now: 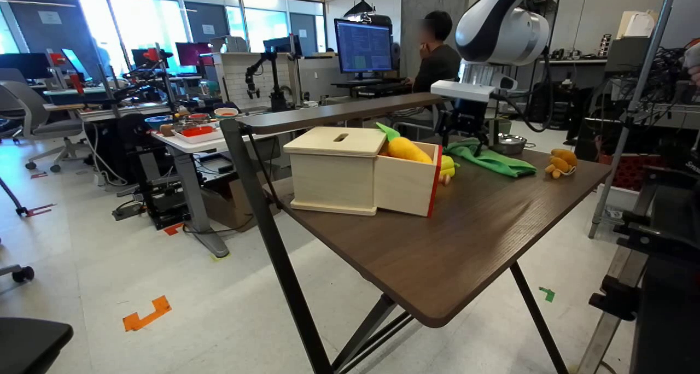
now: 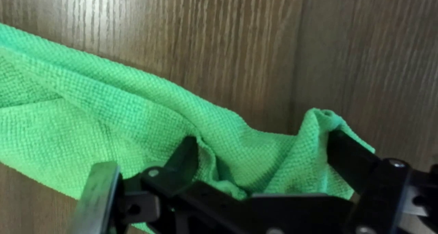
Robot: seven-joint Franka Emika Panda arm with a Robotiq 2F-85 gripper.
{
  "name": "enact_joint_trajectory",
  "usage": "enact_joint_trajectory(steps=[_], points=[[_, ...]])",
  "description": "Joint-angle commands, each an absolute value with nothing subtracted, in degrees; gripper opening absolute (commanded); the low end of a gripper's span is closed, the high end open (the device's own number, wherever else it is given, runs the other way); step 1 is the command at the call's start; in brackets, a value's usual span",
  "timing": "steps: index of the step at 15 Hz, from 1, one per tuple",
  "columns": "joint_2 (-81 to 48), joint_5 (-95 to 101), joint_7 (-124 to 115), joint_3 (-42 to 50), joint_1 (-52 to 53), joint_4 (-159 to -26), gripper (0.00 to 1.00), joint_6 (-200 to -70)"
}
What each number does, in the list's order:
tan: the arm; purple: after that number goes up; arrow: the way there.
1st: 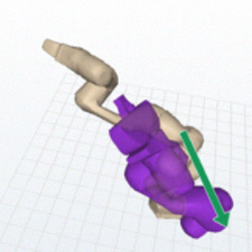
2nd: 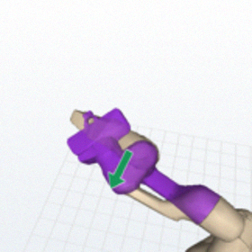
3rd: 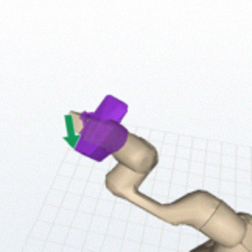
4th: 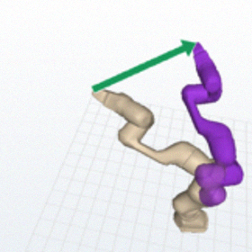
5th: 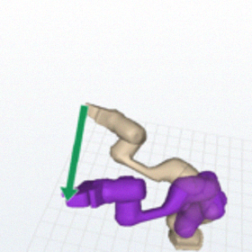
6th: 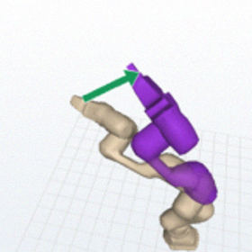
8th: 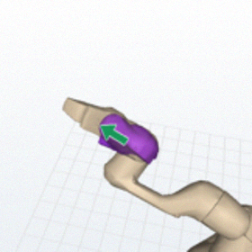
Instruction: Move the towel to the right
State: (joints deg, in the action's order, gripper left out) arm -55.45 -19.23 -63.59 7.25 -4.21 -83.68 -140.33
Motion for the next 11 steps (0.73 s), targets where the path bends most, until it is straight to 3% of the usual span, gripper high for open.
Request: enact_joint_trajectory(steps=[1, 8, 9, 11], points=[[-52.07, -17.87, -61.07, 6.40, -3.75, -86.33, 1.00, -138.33], [-39.94, -16.02, -52.21, 6.11, -0.34, -100.65, 1.00, -140.79], [-45.42, -17.39, -55.11, 6.19, -0.79, -94.02, 1.00, -140.35], [-42.48, -16.91, -53.65, 6.21, -0.23, -97.40, 1.00, -140.35]])
